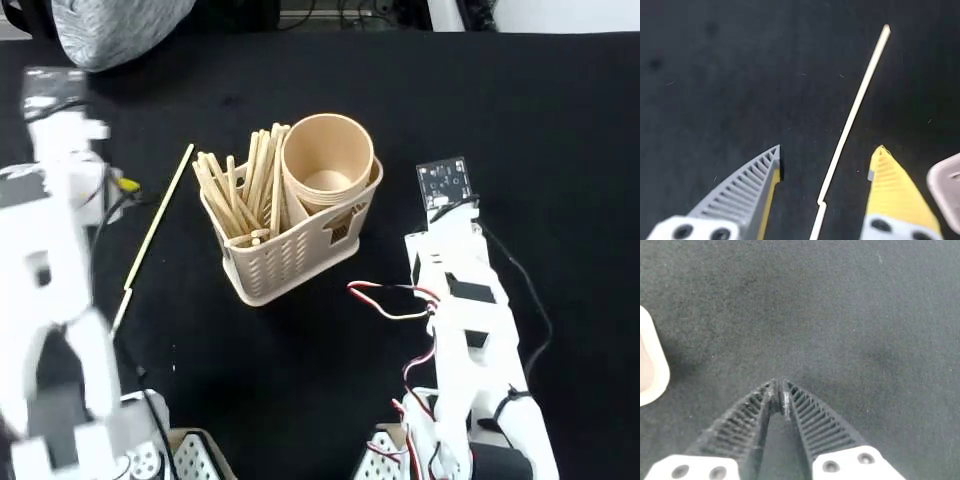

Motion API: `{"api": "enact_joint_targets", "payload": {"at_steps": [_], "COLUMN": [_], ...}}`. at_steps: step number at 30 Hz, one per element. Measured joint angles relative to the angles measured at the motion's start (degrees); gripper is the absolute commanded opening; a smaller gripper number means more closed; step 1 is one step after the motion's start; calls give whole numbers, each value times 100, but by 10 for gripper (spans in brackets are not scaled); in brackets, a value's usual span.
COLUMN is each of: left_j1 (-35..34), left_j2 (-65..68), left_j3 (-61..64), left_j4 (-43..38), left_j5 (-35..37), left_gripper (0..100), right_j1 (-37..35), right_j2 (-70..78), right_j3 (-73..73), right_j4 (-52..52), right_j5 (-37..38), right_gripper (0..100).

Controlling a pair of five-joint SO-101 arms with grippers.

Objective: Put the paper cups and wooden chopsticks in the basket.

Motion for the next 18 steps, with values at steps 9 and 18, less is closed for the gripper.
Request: {"api": "enact_joint_targets", "payload": {"at_steps": [9, 18], "left_j1": [554, 835], "left_j2": [4026, 6435], "left_j3": [-2251, -5204], "left_j4": [-9, 1521], "left_j5": [-501, -598], "left_gripper": [256, 24], "right_j1": [0, 0], "right_j2": [0, 0], "right_j3": [0, 0], "right_j4": [0, 0], "right_j5": [0, 0], "right_gripper": [15, 15]}}
